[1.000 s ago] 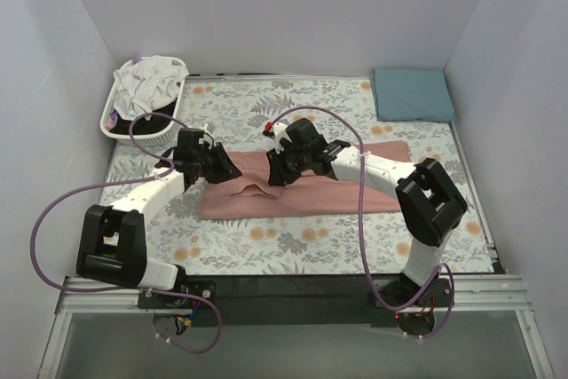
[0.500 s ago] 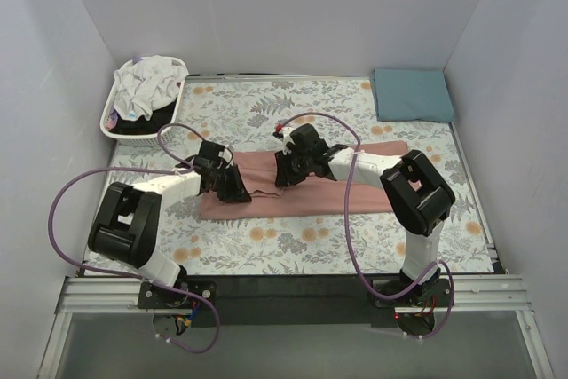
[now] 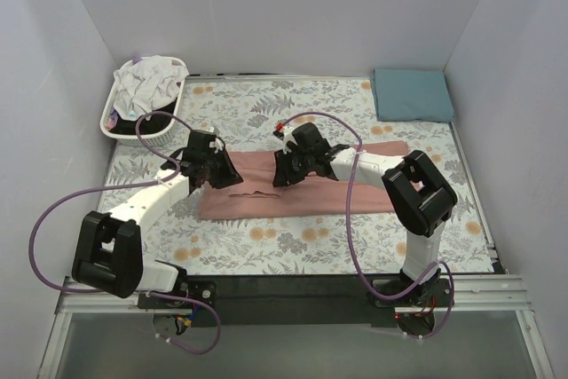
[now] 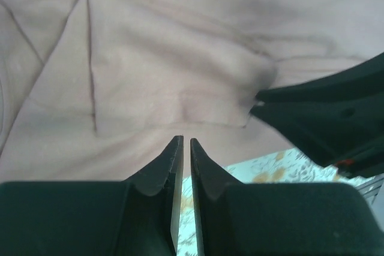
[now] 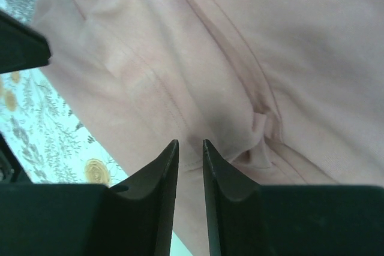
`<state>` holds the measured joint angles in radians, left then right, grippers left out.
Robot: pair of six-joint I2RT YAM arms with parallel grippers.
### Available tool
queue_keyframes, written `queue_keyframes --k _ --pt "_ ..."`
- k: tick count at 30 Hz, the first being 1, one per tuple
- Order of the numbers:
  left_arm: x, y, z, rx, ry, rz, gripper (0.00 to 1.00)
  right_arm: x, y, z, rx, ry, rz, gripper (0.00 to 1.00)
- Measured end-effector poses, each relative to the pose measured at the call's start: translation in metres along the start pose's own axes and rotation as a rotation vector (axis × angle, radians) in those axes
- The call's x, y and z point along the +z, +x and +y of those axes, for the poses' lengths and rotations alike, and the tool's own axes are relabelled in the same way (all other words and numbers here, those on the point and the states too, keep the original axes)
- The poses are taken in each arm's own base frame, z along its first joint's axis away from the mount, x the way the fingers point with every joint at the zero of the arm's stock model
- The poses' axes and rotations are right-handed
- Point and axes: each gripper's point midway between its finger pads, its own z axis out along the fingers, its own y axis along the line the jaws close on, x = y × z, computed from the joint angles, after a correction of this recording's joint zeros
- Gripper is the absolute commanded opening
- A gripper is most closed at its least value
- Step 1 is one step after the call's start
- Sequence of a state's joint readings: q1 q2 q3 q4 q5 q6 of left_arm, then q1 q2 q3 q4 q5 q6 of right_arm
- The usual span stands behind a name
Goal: Fold and stack the t-shirts
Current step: Fold the tshirt
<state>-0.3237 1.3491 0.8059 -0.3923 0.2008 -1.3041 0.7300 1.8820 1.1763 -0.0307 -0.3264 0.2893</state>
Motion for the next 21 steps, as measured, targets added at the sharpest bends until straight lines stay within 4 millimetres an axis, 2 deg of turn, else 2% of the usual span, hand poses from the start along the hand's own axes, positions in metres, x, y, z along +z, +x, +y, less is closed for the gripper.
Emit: queue_keyframes --k 4,8,11,14,17,18,19,21 --pt "0.015 -0.016 -0.004 -0.022 -0.014 -0.025 0.06 -0.002 -0.010 0.004 0.020 -0.047 -0.028 0.29" --pt "0.045 -0.010 0.019 -0.068 -0.102 0.008 0.05 -0.005 -0.026 -0.005 0.054 -0.067 -0.081 0.29" --pt "0.060 0.000 0.039 -0.105 -0.170 0.038 0.05 -0.002 -0.030 -0.027 0.093 -0.056 -0.103 0.29" --pt "0.063 -0.005 0.042 -0.127 -0.174 0.022 0.06 0.005 -0.019 -0.050 0.140 -0.030 -0.084 0.30" --pt "0.062 -0.008 0.043 -0.122 -0.187 0.006 0.14 0.003 -0.009 -0.064 0.169 -0.012 -0.069 0.33" --pt "0.061 -0.009 0.044 -0.118 -0.195 0.001 0.18 0.001 -0.011 -0.064 0.162 -0.010 -0.075 0.33" --pt "0.059 -0.011 0.045 -0.113 -0.207 -0.008 0.25 -0.002 -0.012 -0.063 0.154 -0.007 -0.077 0.34" --pt "0.052 -0.016 0.047 -0.106 -0.227 -0.027 0.31 -0.012 -0.015 -0.060 0.127 0.007 -0.090 0.36"
